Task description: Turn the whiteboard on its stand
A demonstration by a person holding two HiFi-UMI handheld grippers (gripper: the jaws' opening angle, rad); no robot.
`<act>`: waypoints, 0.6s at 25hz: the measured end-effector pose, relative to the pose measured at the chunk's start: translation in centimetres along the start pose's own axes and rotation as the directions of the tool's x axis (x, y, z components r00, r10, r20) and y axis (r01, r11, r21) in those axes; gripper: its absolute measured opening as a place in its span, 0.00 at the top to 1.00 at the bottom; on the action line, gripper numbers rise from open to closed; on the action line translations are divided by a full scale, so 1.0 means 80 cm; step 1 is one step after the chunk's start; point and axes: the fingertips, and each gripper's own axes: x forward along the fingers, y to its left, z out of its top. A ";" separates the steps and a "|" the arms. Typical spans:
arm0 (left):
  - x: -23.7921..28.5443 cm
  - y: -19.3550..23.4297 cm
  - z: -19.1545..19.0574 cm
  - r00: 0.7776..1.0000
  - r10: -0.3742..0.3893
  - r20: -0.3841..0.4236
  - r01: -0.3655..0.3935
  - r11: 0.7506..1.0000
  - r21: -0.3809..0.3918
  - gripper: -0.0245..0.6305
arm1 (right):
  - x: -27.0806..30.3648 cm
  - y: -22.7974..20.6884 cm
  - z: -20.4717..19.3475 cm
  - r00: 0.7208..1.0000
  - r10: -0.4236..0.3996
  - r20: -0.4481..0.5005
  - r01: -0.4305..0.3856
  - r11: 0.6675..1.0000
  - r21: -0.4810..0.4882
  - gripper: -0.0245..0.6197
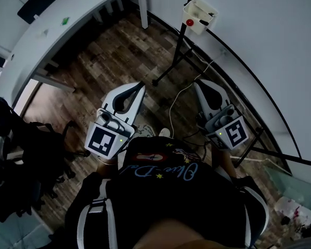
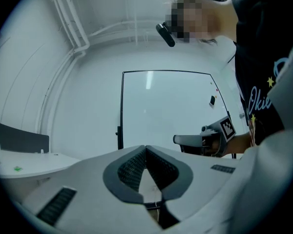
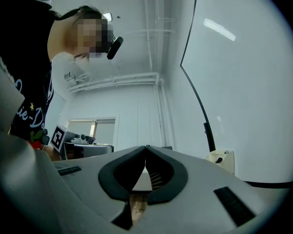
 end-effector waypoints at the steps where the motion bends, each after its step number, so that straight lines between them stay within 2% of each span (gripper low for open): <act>1: 0.002 0.000 0.001 1.000 -0.004 0.000 0.004 1.000 0.003 0.97 | -0.002 -0.001 0.002 1.000 -0.004 0.001 0.004 1.000 -0.003 0.92; 7: 0.021 -0.003 0.010 0.999 -0.040 0.021 0.040 0.999 -0.021 0.97 | -0.017 -0.011 0.015 0.999 -0.043 0.012 0.044 0.998 -0.033 0.92; 13: 0.063 0.001 0.020 0.993 -0.091 0.080 0.095 0.994 -0.052 0.97 | -0.026 -0.033 0.024 0.996 -0.081 0.032 0.083 0.996 -0.043 0.92; 15: 0.077 0.006 0.015 0.992 -0.101 0.071 0.105 0.993 -0.055 0.96 | -0.025 -0.040 0.026 0.995 -0.095 0.042 0.097 0.994 -0.044 0.92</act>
